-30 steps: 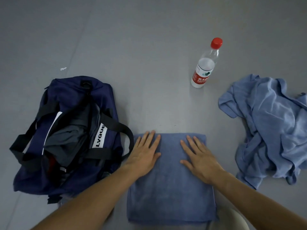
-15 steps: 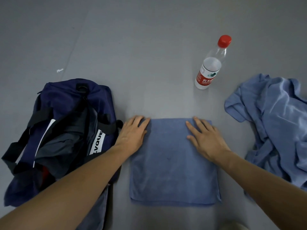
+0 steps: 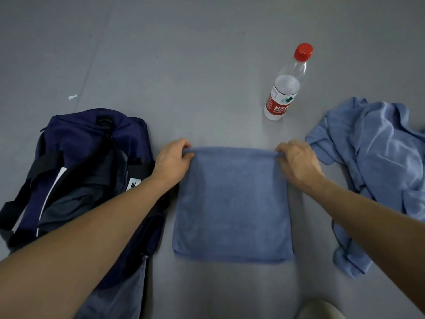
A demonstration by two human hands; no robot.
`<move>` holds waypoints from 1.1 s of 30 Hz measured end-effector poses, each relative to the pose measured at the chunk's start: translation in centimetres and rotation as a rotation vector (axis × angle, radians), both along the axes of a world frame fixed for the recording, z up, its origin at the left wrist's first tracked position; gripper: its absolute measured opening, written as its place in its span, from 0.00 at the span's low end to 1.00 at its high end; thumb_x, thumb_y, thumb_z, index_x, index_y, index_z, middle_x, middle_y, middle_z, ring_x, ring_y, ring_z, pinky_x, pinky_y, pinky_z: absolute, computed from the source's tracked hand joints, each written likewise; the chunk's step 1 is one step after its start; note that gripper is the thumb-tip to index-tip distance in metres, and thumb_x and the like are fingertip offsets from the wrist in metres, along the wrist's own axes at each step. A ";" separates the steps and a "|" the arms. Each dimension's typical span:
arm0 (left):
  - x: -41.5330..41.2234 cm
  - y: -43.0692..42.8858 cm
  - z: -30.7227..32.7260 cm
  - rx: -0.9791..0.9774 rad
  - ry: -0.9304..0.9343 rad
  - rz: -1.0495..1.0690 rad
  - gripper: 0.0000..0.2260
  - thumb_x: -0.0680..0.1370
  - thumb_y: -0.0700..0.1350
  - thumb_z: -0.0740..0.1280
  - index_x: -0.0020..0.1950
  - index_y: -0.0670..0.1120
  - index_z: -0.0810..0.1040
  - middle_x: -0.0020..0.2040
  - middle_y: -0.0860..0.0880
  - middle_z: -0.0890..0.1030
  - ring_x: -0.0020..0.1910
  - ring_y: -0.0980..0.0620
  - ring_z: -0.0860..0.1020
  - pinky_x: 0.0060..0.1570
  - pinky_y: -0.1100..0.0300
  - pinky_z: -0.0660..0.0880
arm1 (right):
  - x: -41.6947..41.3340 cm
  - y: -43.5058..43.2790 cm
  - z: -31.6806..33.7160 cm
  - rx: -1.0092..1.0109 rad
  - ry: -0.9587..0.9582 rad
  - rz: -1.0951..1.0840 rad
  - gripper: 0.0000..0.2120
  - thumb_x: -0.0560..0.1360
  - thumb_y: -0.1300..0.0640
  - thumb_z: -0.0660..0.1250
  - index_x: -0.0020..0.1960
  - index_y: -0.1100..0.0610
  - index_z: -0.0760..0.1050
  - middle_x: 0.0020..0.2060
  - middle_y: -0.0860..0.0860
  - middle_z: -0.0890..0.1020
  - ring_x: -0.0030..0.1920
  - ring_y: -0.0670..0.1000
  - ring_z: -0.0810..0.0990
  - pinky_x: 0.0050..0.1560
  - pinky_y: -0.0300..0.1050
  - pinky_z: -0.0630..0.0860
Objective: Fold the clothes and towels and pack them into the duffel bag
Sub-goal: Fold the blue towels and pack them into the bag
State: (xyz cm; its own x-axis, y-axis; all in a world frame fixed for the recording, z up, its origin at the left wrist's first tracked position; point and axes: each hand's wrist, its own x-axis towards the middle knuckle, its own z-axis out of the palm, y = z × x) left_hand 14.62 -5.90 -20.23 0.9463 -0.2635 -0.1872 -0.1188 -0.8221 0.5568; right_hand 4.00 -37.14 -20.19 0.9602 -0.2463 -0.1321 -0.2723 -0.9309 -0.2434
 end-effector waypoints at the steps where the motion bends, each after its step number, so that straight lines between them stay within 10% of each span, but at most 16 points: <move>1: -0.4 0.1 1.1 -0.046 -0.025 0.037 0.02 0.80 0.46 0.65 0.48 0.52 0.74 0.43 0.55 0.78 0.43 0.52 0.77 0.42 0.57 0.68 | 0.0 -0.2 0.7 0.020 -0.102 -0.017 0.09 0.76 0.63 0.64 0.54 0.58 0.80 0.49 0.59 0.78 0.50 0.65 0.75 0.50 0.58 0.74; 13: -13.2 8.5 0.2 0.137 -0.208 -0.459 0.08 0.75 0.39 0.72 0.51 0.48 0.77 0.48 0.52 0.79 0.48 0.47 0.78 0.47 0.52 0.74 | -15.2 3.0 -0.7 -0.019 -0.180 0.372 0.11 0.70 0.56 0.60 0.45 0.54 0.81 0.42 0.51 0.82 0.43 0.58 0.80 0.48 0.49 0.69; 17: -15.4 8.4 -0.9 0.354 -0.263 -0.591 0.07 0.76 0.54 0.68 0.49 0.52 0.78 0.50 0.55 0.79 0.51 0.49 0.78 0.52 0.52 0.72 | -17.2 3.8 -1.8 -0.030 -0.022 0.427 0.12 0.71 0.49 0.62 0.46 0.54 0.80 0.44 0.51 0.81 0.46 0.57 0.81 0.50 0.52 0.75; 23: -16.9 3.2 -1.0 0.355 -0.175 -0.452 0.22 0.83 0.56 0.54 0.71 0.47 0.73 0.69 0.49 0.74 0.65 0.45 0.74 0.61 0.51 0.73 | -12.6 5.0 -1.4 -0.016 -0.113 0.488 0.17 0.80 0.50 0.57 0.59 0.54 0.82 0.60 0.55 0.80 0.60 0.59 0.79 0.56 0.53 0.77; 27: -16.1 -0.5 -3.7 0.415 0.088 -0.254 0.31 0.84 0.61 0.44 0.82 0.49 0.37 0.81 0.45 0.36 0.81 0.43 0.38 0.79 0.46 0.41 | -11.7 4.6 -3.7 -0.087 0.021 0.518 0.24 0.79 0.48 0.55 0.72 0.52 0.74 0.72 0.59 0.71 0.71 0.63 0.72 0.66 0.59 0.73; 30: -12.8 -1.7 -5.0 0.428 -0.003 -0.344 0.32 0.80 0.63 0.36 0.80 0.52 0.34 0.81 0.45 0.34 0.79 0.44 0.32 0.76 0.44 0.34 | -12.9 4.8 -4.0 -0.132 0.065 0.473 0.27 0.78 0.44 0.55 0.73 0.52 0.72 0.72 0.59 0.71 0.67 0.63 0.75 0.60 0.57 0.76; 33: -8.2 -2.4 -4.9 0.453 -0.127 -0.480 0.30 0.84 0.58 0.52 0.82 0.53 0.43 0.82 0.42 0.38 0.80 0.41 0.36 0.76 0.41 0.35 | -14.6 6.5 -3.2 -0.103 0.036 0.395 0.26 0.76 0.44 0.56 0.69 0.54 0.76 0.67 0.60 0.75 0.56 0.62 0.80 0.50 0.54 0.82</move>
State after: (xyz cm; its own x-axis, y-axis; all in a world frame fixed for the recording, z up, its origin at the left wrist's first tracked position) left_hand 6.39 -8.35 -25.11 0.7660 -0.5819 -0.2734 -0.5709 -0.8111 0.1268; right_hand -10.60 -30.64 -23.40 0.9787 0.1268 -0.1614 0.1043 -0.9845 -0.1407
